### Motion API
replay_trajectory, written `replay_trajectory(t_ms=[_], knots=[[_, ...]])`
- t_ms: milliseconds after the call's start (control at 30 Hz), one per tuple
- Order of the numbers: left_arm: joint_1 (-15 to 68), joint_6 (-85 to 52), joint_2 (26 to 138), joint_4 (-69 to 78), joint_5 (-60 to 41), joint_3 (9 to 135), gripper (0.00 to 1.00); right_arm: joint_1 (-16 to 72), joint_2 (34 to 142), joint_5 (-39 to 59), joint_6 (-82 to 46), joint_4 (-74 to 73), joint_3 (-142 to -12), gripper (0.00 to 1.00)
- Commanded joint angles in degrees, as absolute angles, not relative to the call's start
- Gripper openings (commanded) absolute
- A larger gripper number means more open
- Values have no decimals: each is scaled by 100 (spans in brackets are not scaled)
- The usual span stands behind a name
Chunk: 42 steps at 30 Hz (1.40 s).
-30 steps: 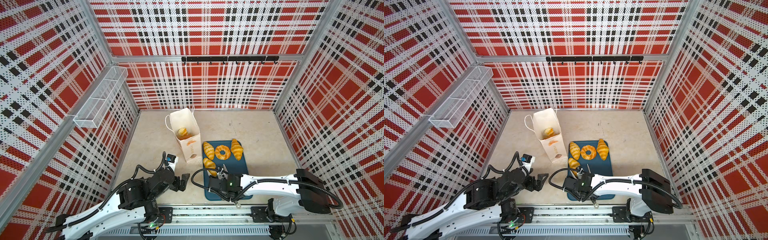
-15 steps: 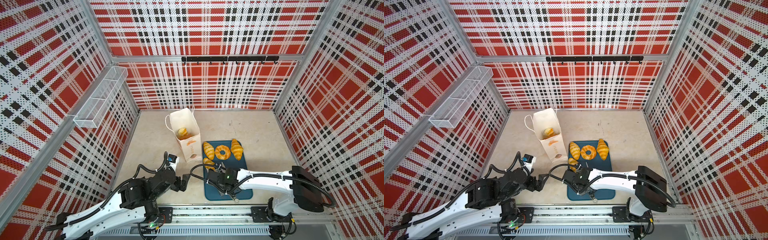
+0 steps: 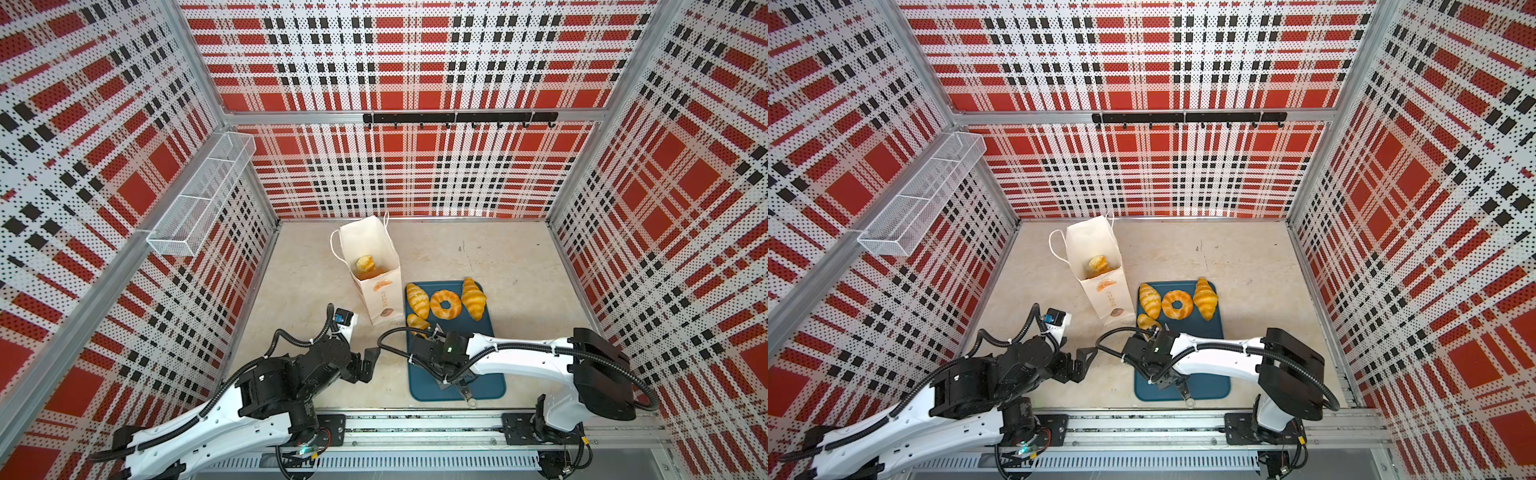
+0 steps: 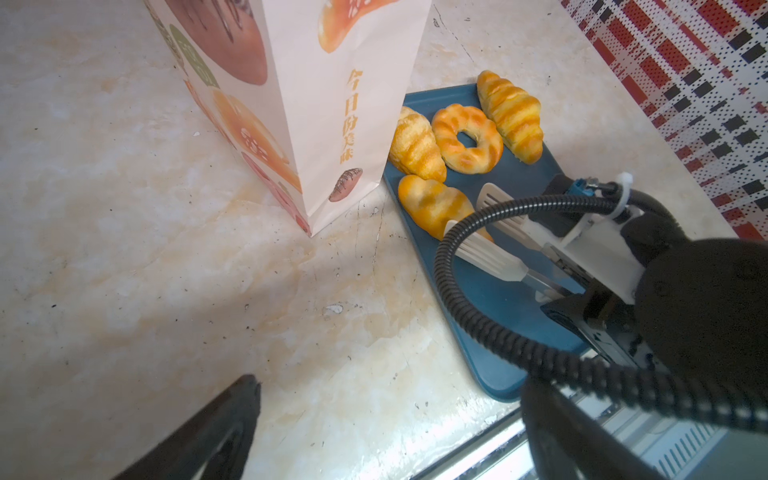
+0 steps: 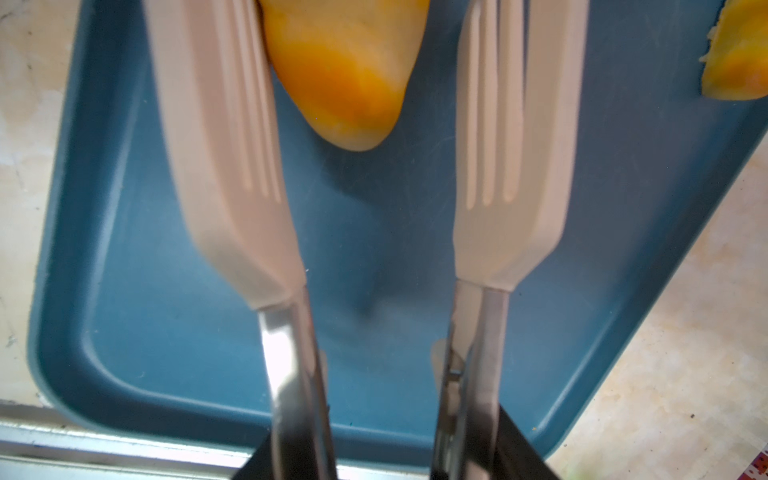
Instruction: Place the fake bread into the paper bag
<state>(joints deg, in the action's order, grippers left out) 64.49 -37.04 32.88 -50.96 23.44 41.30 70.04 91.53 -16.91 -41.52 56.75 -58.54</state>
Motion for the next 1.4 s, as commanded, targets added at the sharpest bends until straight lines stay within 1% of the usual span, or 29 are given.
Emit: replay_trajectory(t_ms=[0,100,333,700,767,800,833,1033,1367], knots=[[6486,-3769,3216,-5001,2514,4131,99,6998,8965,-1712,-4127,5594,-6001,50],[6530,-3797,3226,-5001,2521,4144,99,7013,8882,-1722,-4085,5599,-5994,48],[6726,-3886,3246,-4997,2672,4175,99,7180,8719,-1894,-4214,5770,-5942,47],[7004,-4048,3241,-5074,2935,4199,99,7277,8133,-2024,-4470,5812,-5664,47],[7003,-4042,3230,-5104,2961,4218,99,7271,8067,-2009,-4505,5794,-5594,49],[7005,-4043,3232,-5110,2976,4223,99,7276,8066,-1988,-4504,5772,-5572,51],[7006,-4047,3235,-5120,2987,4229,99,7276,8089,-1959,-4504,5753,-5562,53],[7013,-4074,3287,-5124,2988,4228,99,7284,8464,-1935,-4352,5688,-5713,55],[7029,-4086,3175,-5185,3039,4168,99,7102,8980,-1973,-4112,5694,-6031,55]])
